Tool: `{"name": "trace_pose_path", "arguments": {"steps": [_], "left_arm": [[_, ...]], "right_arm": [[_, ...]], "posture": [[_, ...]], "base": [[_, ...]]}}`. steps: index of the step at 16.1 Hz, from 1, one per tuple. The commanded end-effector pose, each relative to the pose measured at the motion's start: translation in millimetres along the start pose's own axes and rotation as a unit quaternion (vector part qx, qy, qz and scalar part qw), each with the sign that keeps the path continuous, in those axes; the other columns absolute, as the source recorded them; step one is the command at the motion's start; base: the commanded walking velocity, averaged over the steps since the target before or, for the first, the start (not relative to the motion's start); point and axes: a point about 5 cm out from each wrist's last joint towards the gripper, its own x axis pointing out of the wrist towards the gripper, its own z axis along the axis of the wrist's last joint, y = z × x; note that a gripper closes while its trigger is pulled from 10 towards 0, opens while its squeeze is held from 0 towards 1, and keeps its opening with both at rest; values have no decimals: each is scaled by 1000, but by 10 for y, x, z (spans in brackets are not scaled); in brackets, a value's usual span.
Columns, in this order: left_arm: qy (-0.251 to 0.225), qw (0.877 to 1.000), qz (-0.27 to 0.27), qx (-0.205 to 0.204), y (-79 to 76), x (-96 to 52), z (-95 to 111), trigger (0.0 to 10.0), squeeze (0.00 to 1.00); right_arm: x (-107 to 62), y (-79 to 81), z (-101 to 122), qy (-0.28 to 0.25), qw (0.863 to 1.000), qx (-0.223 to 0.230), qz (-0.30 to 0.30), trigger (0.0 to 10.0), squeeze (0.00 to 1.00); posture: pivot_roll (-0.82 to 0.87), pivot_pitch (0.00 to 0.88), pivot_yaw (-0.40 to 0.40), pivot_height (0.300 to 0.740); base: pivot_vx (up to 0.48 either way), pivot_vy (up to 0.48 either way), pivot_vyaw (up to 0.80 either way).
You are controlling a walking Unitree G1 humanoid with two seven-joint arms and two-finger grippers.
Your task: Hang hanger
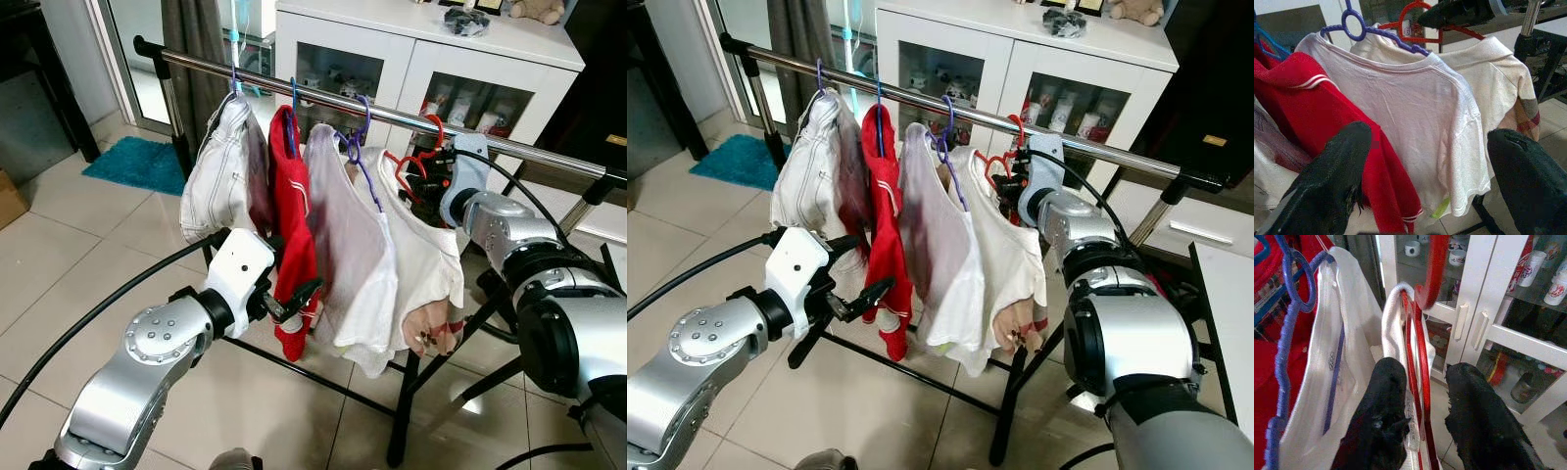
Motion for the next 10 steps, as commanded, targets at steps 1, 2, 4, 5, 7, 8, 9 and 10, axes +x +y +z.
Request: {"name": "trace_pose_path", "arguments": {"steps": [1, 2, 4, 5, 7, 8, 9, 10], "left_arm": [[-1, 1000, -4, 4, -16, 27, 5, 10000, 0], [-1, 1000, -4, 4, -16, 29, 6, 10000, 0], [-1, 1000, -3, 5, -17, 28, 6, 10000, 0], [-1, 1000, -3, 5, -15, 30, 7, 10000, 0], [1, 1000, -3, 4, -14, 35, 5, 10000, 0], [2, 1000, -2, 3, -14, 37, 4, 10000, 0], [7, 1000, -3, -6, -15, 31, -7, 10000, 0], [9, 1000, 4, -16, 3, 33, -6, 10000, 0]], "right_arm": [[2, 0, 37, -1, 1000, -3, -4, 0, 0], [6, 9, 33, 1, 1000, -5, -4, 0, 0], [15, 27, 17, 6, 1000, -13, -5, 0, 0], [17, 33, 15, 6, 1000, -14, -5, 0, 0], [21, 43, 10, 8, 1000, -16, -5, 0, 0], [21, 43, 10, 8, 1000, -16, -5, 0, 0], [22, 45, 10, 8, 1000, -16, -5, 0, 0], [22, 46, 10, 7, 1000, -15, -5, 0, 0]], "posture": [[30, 0, -74, 740], [30, 0, -74, 740], [31, 0, -75, 740], [32, 0, -76, 740], [32, 0, -78, 740], [32, 0, -78, 740], [32, 0, -78, 740], [31, 0, -78, 740]], "base": [[0, 0, 0], [0, 0, 0], [0, 0, 0], [0, 0, 0], [0, 0, 0], [0, 0, 0], [0, 0, 0], [0, 0, 0]]}}
